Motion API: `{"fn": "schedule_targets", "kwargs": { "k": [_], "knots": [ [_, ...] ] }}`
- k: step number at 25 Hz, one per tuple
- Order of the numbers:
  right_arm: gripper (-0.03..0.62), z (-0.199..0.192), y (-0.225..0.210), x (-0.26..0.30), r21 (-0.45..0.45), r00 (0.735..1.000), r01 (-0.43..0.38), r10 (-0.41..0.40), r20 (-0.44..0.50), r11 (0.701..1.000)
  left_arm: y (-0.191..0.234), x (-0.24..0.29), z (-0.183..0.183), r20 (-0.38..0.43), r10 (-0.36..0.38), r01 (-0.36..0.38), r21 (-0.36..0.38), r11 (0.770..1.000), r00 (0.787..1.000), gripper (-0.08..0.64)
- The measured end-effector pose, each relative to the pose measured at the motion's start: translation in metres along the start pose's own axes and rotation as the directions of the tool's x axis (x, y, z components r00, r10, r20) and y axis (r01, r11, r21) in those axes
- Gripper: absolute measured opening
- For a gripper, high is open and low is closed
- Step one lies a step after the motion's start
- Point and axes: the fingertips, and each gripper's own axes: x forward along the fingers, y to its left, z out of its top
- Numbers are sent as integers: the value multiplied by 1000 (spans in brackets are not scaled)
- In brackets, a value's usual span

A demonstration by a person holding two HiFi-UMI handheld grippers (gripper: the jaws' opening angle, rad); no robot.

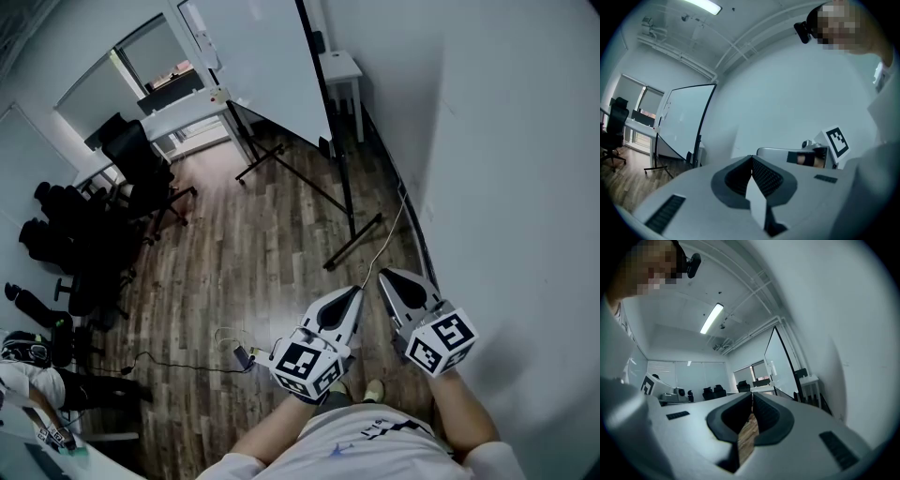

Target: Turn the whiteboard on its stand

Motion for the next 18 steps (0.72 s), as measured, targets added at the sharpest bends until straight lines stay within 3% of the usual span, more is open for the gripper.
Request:
{"fn": "schedule_targets", "kwargs": {
  "k": [10, 18],
  "knots": [
    [15, -9, -18, 22, 20, 1000, -15, 15, -12, 1000, 22, 15, -2, -16, 42, -42, 20, 999, 999, 12],
    [15, -14, -49, 87, -4, 999, 20, -20, -31, 1000, 86, 55, -1, -5, 29, -28, 29, 999, 1000, 12]
  ]
}}
